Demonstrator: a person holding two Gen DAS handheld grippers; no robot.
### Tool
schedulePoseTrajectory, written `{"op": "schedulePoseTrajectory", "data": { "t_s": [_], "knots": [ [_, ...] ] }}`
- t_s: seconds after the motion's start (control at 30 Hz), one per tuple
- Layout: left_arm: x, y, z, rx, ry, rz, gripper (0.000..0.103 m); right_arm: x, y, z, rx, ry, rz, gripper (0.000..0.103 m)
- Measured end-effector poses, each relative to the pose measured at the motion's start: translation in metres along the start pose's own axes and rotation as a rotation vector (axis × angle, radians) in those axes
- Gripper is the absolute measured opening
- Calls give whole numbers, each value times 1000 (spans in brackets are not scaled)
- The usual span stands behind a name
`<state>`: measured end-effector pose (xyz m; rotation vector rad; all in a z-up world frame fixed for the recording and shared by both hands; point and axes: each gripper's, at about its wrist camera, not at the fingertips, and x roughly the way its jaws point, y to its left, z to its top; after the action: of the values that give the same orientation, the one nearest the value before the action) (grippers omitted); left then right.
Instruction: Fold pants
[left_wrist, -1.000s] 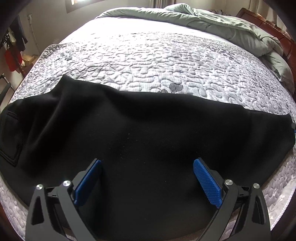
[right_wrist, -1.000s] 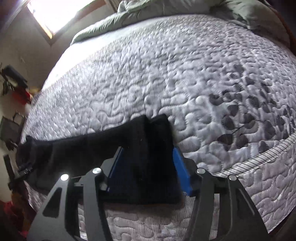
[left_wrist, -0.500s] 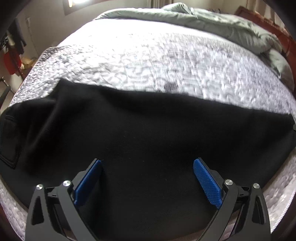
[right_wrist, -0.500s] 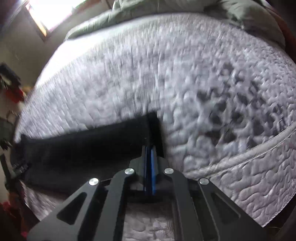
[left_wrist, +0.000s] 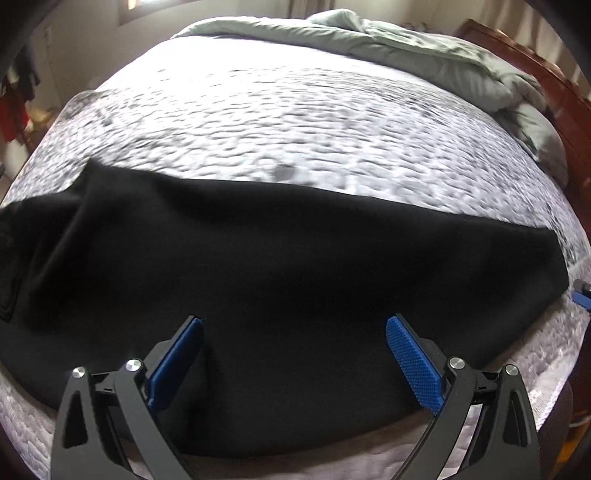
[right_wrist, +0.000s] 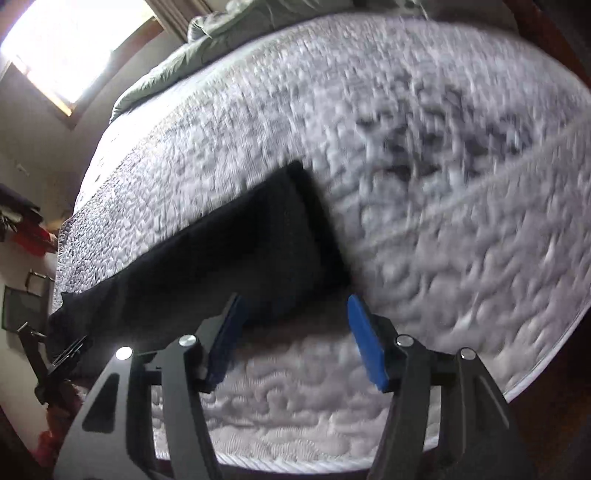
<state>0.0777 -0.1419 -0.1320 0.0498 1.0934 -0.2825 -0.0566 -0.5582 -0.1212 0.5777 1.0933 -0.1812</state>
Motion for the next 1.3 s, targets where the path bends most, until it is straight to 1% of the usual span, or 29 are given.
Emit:
{"op": "schedulePoseTrajectory", "data": {
  "t_s": [0.1,0.17,0.3,0.33,0.37,0.4,0.43,0.47,0.53,0.6,0.63,0.67,0.7,0.73,0.77,0.8,0.83,0.87,0.9,0.93,0.97,1.0,1.03,1.07,1.1,1.13,1.17,1.23,1.3],
  "knots": [
    [4,-16,0,20,14,-19,99,17,-5,-7,38,32,3,59],
    [6,-23,-1,28,14,-20,99,26,-9,-3,71,24,34,61],
    [10,-24,-1,17,22,-11,99,37,-7,6,86,-7,61,60],
    [10,-23,-1,14,21,-6,99,39,-4,8,69,-16,57,57],
    [10,-21,-1,11,20,1,99,40,-2,12,47,-26,47,44],
    [10,-19,-1,8,20,8,99,38,0,14,35,-37,60,23],
    [9,-17,0,4,17,14,99,37,-1,17,44,-36,128,21],
    [8,-14,0,-4,10,23,99,35,-2,19,60,-45,178,20],
    [3,-8,3,-23,-13,36,99,15,2,26,25,-100,194,19],
    [-4,-4,4,-35,-48,51,99,-17,5,31,-1,-172,222,19],
    [-8,-3,5,-38,-76,63,99,-29,5,31,-10,-201,223,19],
    [-10,-1,5,-37,-90,70,99,-37,4,31,-19,-217,213,19],
    [-9,-1,5,-36,-97,79,99,-41,0,30,-20,-218,178,19],
    [-4,-1,5,-34,-84,84,99,-38,-4,29,-17,-205,132,19],
    [2,-2,4,-32,-59,84,99,-30,-9,28,-13,-185,81,19],
    [10,-2,3,-31,-29,81,99,-15,-15,26,-11,-141,13,19],
    [19,-2,1,-25,-2,77,100,1,-21,23,-3,-96,-30,19],
    [24,-4,-1,-2,-11,96,100,17,-29,20,15,-55,-55,19],
    [23,-7,-3,25,-35,106,100,26,-36,15,44,-55,-40,20],
    [22,-8,-3,46,-43,109,99,27,-42,13,79,-73,-9,20],
    [21,-8,-3,46,-41,99,99,24,-45,12,98,-80,8,20],
    [20,-5,-2,38,-37,84,99,22,-45,12,102,-82,11,22],
    [17,0,0,23,-28,70,99,20,-42,11,87,-83,-5,23],
    [14,2,0,13,-23,67,99,17,-41,11,76,-83,-23,29],
    [11,7,1,2,-16,60,99,13,-36,10,63,-81,-62,40],
    [6,12,1,-7,-15,51,99,8,-31,9,57,-81,-91,46],
    [-3,21,-1,-19,-22,44,99,-2,-25,7,56,-101,-120,56],
    [-19,35,-8,-27,-32,48,99,-18,-14,2,75,-136,-160,58],
    [-36,63,-15,-54,-34,72,99,-32,0,-5,73,-172,-174,61]
  ]
}}
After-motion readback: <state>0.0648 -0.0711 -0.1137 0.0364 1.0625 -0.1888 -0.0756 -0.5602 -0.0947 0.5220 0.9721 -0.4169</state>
